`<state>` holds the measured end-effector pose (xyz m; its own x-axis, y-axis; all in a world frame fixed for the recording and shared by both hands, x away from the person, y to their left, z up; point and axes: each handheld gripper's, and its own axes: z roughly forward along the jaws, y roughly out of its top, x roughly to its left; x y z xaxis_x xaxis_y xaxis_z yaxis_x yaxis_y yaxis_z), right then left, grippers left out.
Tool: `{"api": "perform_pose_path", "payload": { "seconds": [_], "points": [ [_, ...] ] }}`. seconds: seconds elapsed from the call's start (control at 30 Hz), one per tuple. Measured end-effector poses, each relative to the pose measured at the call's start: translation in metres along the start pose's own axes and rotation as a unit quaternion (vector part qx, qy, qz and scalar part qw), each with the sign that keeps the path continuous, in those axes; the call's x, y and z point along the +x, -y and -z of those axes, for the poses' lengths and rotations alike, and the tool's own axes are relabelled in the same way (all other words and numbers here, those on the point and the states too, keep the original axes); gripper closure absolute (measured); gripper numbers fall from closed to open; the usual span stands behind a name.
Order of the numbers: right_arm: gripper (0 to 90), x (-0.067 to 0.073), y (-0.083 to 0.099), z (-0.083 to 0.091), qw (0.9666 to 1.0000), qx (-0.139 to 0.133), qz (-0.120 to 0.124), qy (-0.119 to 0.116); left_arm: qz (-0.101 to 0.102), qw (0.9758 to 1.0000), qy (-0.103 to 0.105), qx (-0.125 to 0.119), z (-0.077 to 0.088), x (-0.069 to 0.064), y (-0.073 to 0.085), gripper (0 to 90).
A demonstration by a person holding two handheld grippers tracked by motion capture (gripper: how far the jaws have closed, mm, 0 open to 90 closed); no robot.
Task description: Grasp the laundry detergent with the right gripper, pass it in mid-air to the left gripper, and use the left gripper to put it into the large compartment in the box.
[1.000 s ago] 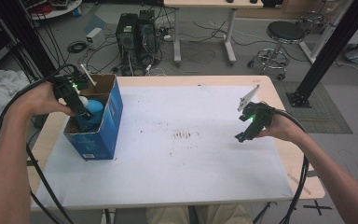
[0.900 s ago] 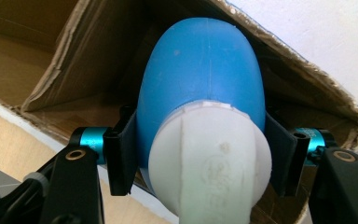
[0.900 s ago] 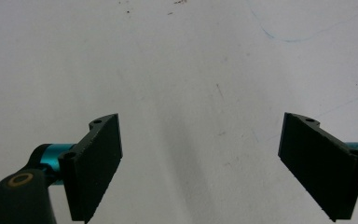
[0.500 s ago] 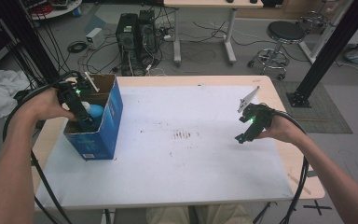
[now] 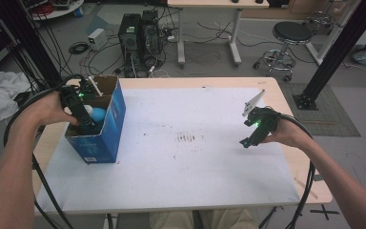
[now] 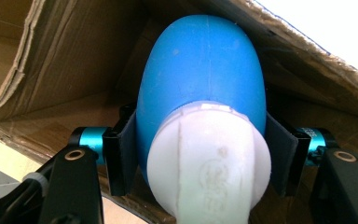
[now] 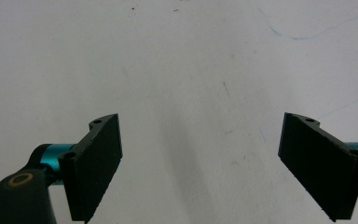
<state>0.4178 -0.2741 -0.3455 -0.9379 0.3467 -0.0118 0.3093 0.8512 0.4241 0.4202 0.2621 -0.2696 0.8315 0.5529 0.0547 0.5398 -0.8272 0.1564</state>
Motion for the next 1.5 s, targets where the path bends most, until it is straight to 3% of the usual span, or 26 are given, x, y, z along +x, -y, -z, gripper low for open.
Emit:
{"api": "perform_pose_path", "payload": {
  "seconds": [0.33,0.7,1.17,1.5],
  "points": [
    [12.7,0.001,0.001,0.001,1.0,0.001,-0.001,-0.001,0.014,0.9998,-0.004,0.012,-0.002,0.0,-0.003,31.8],
    [12.7,0.002,0.001,0.0,1.0,0.004,-0.001,0.0,0.017,0.9998,-0.007,0.012,-0.001,0.002,-0.004,28.7],
    [12.7,0.003,0.001,0.0,1.0,0.004,-0.002,0.002,0.025,0.9996,-0.016,0.001,0.02,0.004,-0.003,24.3],
    [12.7,0.003,0.002,0.001,1.0,0.004,-0.001,0.003,0.018,0.9996,-0.022,-0.007,0.034,0.003,-0.01,22.3]
  ]
}}
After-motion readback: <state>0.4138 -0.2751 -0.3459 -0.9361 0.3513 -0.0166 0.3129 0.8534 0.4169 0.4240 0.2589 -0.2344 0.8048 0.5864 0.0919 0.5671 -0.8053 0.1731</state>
